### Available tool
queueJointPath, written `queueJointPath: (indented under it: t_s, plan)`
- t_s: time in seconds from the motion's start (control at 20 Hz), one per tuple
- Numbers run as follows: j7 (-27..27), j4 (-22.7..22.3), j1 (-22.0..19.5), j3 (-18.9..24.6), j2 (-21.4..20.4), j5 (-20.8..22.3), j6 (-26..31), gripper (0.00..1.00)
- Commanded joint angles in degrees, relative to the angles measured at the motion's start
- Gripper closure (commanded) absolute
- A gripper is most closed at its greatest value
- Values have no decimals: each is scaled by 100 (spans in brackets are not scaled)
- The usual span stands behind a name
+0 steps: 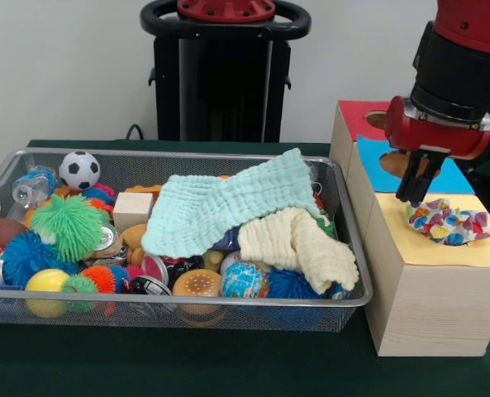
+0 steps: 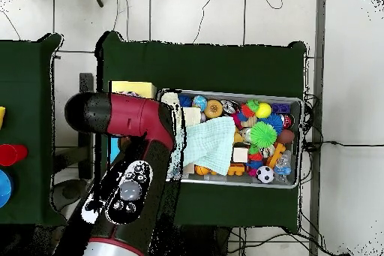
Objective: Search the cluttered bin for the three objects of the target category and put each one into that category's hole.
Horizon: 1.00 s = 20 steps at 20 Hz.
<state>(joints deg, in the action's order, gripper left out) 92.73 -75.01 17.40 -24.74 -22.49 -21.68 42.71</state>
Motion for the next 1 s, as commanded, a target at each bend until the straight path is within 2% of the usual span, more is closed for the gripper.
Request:
queueJointPath:
  t_s: [0.05,0.4,0.55,0.75,1.0]
  plan:
    - [1023,-889,-299,1001,-88,-270,-317,100]
    - [1014,-996,-307,1225,-301,-355,-416,100]
    - [1118,-872,-237,1166,-373,-323,-239,100]
    - [1139,-515,-294,1269,-228,-345,-376,100]
    - [1042,-371,-314,1288,-220,-287,-564,100]
